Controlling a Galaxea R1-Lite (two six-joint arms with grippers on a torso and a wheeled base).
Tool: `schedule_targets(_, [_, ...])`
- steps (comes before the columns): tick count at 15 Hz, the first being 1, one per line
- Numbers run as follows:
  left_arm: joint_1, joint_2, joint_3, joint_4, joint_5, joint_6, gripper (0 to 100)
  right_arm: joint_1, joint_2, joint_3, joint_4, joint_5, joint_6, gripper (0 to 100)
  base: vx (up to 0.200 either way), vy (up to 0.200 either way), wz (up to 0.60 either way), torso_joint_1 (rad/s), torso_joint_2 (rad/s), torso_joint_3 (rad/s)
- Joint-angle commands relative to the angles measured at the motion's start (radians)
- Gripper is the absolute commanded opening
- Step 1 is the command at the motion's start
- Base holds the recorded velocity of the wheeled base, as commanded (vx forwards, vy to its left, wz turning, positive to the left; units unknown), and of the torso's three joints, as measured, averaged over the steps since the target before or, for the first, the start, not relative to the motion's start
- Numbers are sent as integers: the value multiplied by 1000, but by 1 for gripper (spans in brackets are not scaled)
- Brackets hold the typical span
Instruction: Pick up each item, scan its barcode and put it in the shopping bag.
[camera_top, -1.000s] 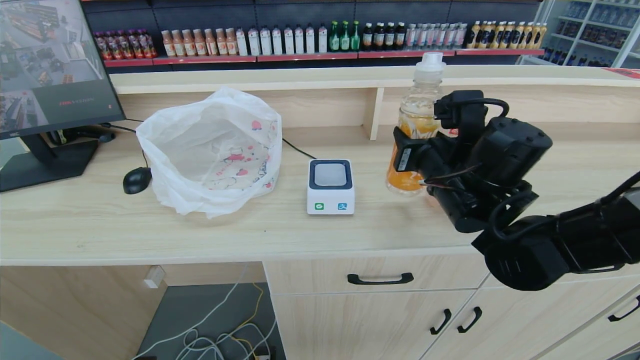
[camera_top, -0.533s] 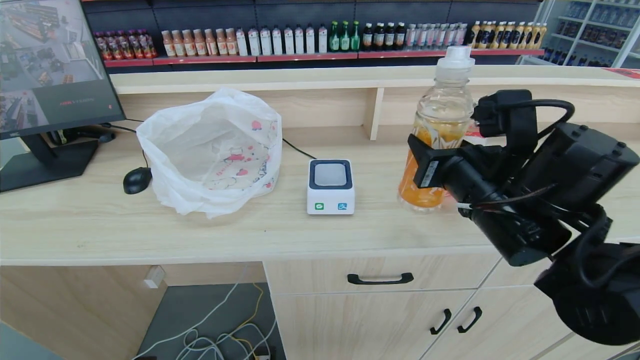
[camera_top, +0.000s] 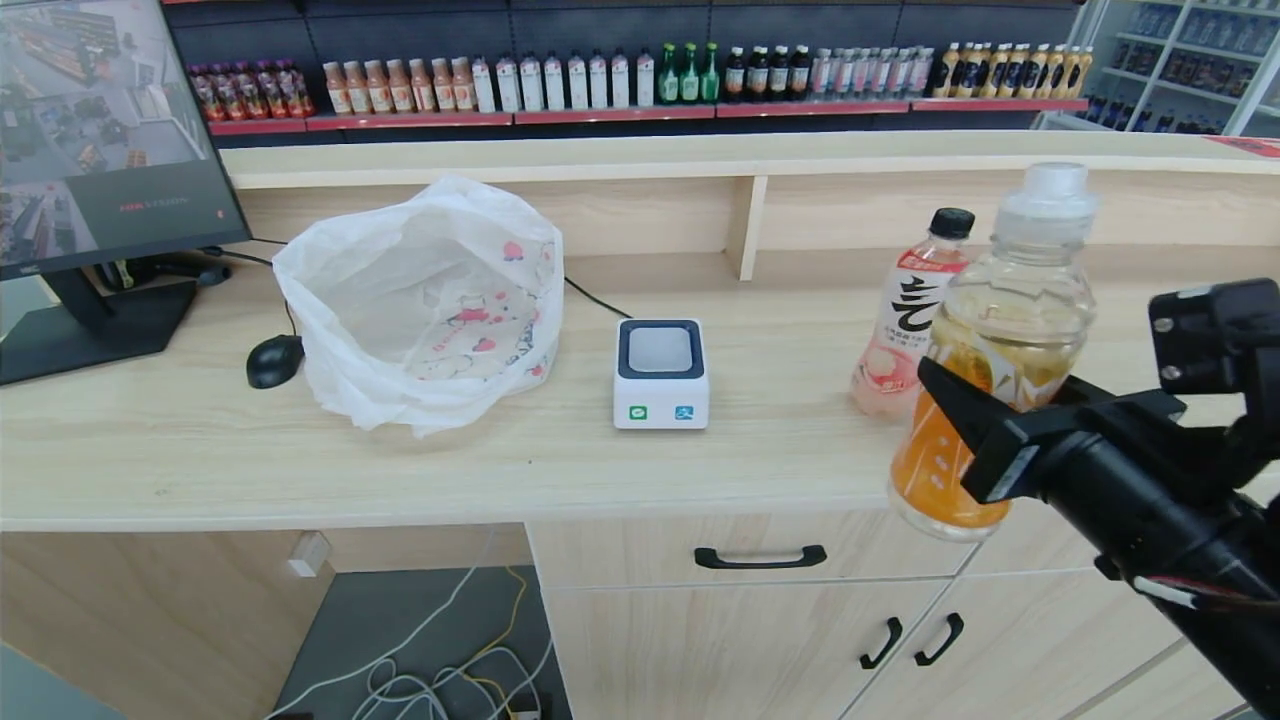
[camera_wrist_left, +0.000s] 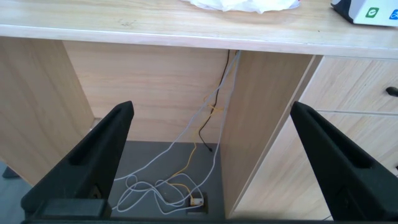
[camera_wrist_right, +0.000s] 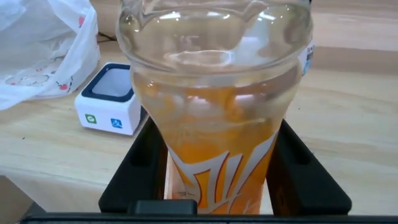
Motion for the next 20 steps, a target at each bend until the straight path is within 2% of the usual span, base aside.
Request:
schedule_targets(1, [0, 0, 0, 0, 0, 0, 100, 9, -88, 60, -1, 2, 0, 0, 0, 0, 0, 0, 0, 0])
schedule_targets(3, [0, 0, 0, 0, 0, 0, 100, 116, -141, 130, -1, 2, -2, 0, 0, 0, 0, 0, 0, 0])
schedule_targets(6, [-2, 0, 0, 0, 0, 0, 100, 222, -154, 129, -1, 1, -37, 0, 0, 0, 0, 0, 0, 0])
schedule_targets(7, [0, 0, 0, 0, 0, 0, 100, 273, -157, 123, -1, 1, -97, 0, 0, 0, 0, 0, 0, 0])
schedule_targets(9, [0, 0, 0, 0, 0, 0, 100, 317, -158, 101, 1, 1, -197, 0, 0, 0, 0, 0, 0, 0])
schedule_targets(11, [0, 0, 0, 0, 0, 0, 100, 413, -140, 40, 6, -1, -344, 0, 0, 0, 0, 0, 0, 0])
schedule_targets(17, [0, 0, 0, 0, 0, 0, 100, 483, -141, 74, 4, 4, -649, 0, 0, 0, 0, 0, 0, 0])
schedule_targets(20, [-2, 0, 0, 0, 0, 0, 100, 531, -98, 24, 4, 77, -809, 0, 0, 0, 0, 0, 0, 0])
